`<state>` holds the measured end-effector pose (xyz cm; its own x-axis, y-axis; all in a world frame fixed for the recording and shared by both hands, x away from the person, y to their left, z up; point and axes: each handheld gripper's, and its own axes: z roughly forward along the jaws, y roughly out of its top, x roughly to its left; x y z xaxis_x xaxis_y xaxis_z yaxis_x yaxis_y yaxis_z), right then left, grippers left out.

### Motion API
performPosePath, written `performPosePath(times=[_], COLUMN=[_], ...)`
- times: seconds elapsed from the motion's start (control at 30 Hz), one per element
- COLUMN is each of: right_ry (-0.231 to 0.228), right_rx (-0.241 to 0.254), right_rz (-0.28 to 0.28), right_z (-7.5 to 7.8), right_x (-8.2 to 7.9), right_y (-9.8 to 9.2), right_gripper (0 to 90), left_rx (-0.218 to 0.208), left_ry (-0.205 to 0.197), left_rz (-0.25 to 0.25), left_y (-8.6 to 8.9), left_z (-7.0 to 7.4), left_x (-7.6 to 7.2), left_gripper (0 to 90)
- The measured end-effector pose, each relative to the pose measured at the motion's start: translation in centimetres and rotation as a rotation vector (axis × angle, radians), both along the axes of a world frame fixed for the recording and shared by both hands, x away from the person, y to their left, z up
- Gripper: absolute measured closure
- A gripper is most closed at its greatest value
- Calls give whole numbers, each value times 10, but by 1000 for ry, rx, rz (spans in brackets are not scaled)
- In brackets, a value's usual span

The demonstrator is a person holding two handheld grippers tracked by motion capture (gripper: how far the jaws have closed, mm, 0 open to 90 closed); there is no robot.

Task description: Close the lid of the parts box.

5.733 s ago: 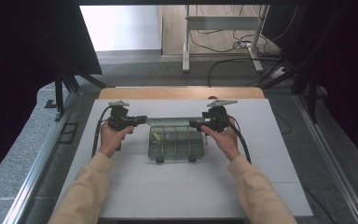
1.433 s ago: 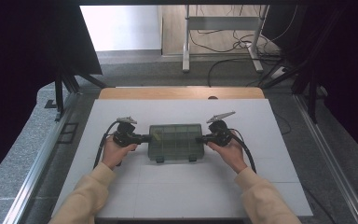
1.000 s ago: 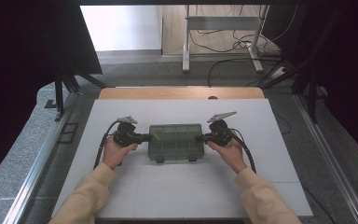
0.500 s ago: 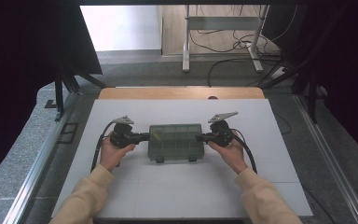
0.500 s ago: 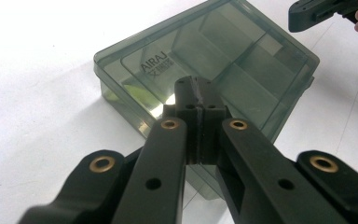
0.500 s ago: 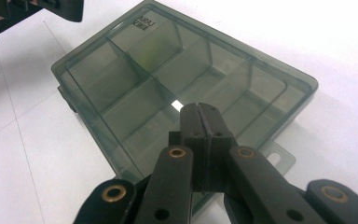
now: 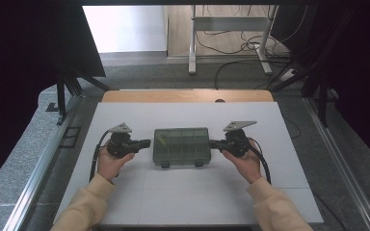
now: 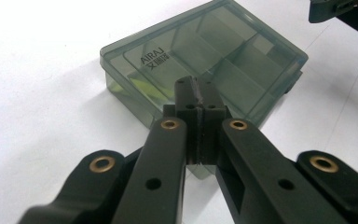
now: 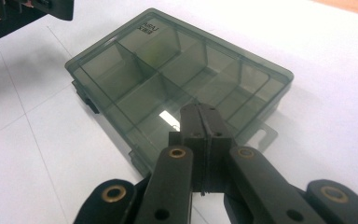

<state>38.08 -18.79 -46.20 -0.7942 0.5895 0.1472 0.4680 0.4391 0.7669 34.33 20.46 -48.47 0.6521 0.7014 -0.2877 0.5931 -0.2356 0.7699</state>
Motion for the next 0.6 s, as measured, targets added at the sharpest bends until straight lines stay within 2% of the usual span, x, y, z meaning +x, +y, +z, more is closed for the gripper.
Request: performPosePath(times=[0.17, 0.4, 0.43, 0.5, 0.6], right_ry=[-12, -35, -45, -75, -107], right_rx=[-11, -11, -13, -48, -57], right_rz=[-24, -51, -59, -87, -112], right_z=[-2, -4, -4, -4, -3], right_x=[-11, -26, -28, -33, -42], right_y=[-11, -30, -33, -35, -36], right_gripper=[900, 887, 810, 568, 379], left_rx=[14, 15, 8, 16, 32], left_ry=[-26, -33, -35, -47, -44], left_rz=[22, 66, 71, 79, 93], left_y=[7, 20, 22, 25, 28], left_z=[0, -5, -6, -8, -12], left_x=[-12, -32, -36, -43, -52], left_gripper=[898, 888, 851, 715, 488])
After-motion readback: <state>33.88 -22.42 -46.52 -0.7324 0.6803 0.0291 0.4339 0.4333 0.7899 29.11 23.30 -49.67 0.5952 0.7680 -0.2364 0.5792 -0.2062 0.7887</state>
